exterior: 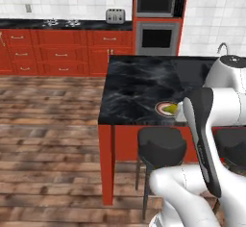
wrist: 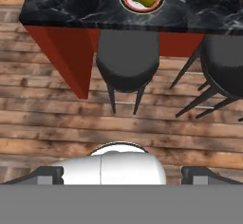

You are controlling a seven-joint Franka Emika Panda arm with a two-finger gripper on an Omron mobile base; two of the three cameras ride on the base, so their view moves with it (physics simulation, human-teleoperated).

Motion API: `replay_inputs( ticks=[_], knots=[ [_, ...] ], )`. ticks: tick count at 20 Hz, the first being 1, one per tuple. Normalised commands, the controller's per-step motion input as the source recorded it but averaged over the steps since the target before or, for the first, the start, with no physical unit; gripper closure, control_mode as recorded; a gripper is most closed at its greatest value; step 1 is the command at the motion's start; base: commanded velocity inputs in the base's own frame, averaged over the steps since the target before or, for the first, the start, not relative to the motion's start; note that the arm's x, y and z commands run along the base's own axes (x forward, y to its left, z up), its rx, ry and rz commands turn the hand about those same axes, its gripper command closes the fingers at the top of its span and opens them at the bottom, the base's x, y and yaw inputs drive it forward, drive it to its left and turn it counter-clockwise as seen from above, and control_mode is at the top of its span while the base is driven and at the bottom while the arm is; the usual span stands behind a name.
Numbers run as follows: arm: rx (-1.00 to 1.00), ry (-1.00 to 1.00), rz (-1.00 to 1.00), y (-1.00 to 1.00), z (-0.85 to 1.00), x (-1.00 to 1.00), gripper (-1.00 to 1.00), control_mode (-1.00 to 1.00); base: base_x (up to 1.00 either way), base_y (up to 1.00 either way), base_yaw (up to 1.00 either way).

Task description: Take the smaller bowl and place it next to the appetizer plate on the dining counter , and place the larger bowl next to the plate with cooked food.

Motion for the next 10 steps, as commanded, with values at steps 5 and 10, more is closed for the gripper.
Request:
replay_inputs(
  ticks=[5, 10],
  knots=[
    [0.0, 0.0, 0.0, 0.0, 0.0, 0.0, -1.0, 1.0, 0.0, 1.0, -0.01],
    [0.0, 0.0, 0.0, 0.0, 0.0, 0.0, -1.0, 1.0, 0.0, 1.0, -0.09]
  ],
)
